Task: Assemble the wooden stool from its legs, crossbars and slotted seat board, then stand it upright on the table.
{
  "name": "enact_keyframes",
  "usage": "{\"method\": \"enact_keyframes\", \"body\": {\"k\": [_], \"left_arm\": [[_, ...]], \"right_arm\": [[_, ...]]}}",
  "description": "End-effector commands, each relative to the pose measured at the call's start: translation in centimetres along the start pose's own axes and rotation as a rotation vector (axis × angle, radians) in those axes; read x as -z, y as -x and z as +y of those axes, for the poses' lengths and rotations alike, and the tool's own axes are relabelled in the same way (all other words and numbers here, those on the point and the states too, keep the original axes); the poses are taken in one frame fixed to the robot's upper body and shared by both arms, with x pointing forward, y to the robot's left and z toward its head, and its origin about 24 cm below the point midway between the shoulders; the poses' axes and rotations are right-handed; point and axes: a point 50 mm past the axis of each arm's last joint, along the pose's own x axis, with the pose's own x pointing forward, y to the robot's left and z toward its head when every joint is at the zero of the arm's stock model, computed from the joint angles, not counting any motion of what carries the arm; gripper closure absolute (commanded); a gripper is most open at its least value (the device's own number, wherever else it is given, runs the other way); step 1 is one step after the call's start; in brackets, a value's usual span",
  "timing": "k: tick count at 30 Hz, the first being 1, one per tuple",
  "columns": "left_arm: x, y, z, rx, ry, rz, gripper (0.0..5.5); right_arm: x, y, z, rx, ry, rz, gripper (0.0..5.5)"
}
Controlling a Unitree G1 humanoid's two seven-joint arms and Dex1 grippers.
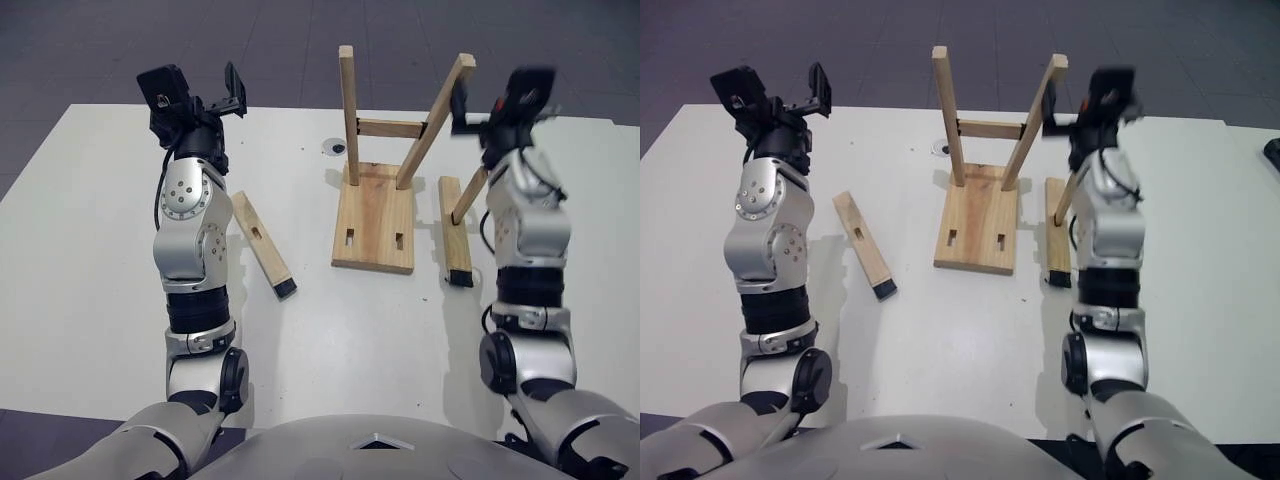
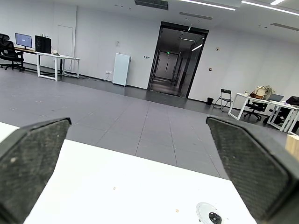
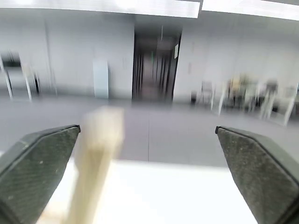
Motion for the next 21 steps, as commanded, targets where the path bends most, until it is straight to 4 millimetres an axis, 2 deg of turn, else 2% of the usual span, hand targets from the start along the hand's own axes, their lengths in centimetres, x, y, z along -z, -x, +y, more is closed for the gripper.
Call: {"method": "enact_keyframes", "body": {"k": [1,5,8,10,12,17,19,21], "left_arm": [[0.5,0.3,0.4,-0.012,-0.021,0.026,0.1],[0.5,0.1,0.0,0.001,-0.021,0.027,0.1],[0.4,0.0,-0.2,0.009,-0.019,0.024,0.1],[0.5,0.1,-0.2,0.007,-0.017,0.025,0.1],[0.6,0.2,-0.2,0.003,-0.016,0.026,0.1],[0.6,0.3,0.0,-0.01,-0.017,0.023,0.1],[0.5,0.3,0.1,-0.018,-0.017,0.019,0.1],[0.5,0.3,0.1,-0.023,-0.015,0.016,0.1]], "right_arm": [[4.4,1.1,0.0,0.023,0.001,0.188,0.11],[2.8,-0.3,-0.3,0.043,-0.029,0.128,0.11],[2.0,-0.4,-0.7,0.043,-0.043,0.086,0.11],[0.7,-0.4,-1.2,0.049,-0.039,0.034,0.11],[-1.2,-0.6,-1.9,0.056,-0.047,-0.038,0.11],[-9.1,-1.0,-3.8,0.08,-0.061,-0.319,0.11],[-11.9,-1.0,-3.9,0.076,-0.076,-0.42,0.11],[-13.8,-0.8,-3.9,0.068,-0.104,-0.5,0.11]]}}
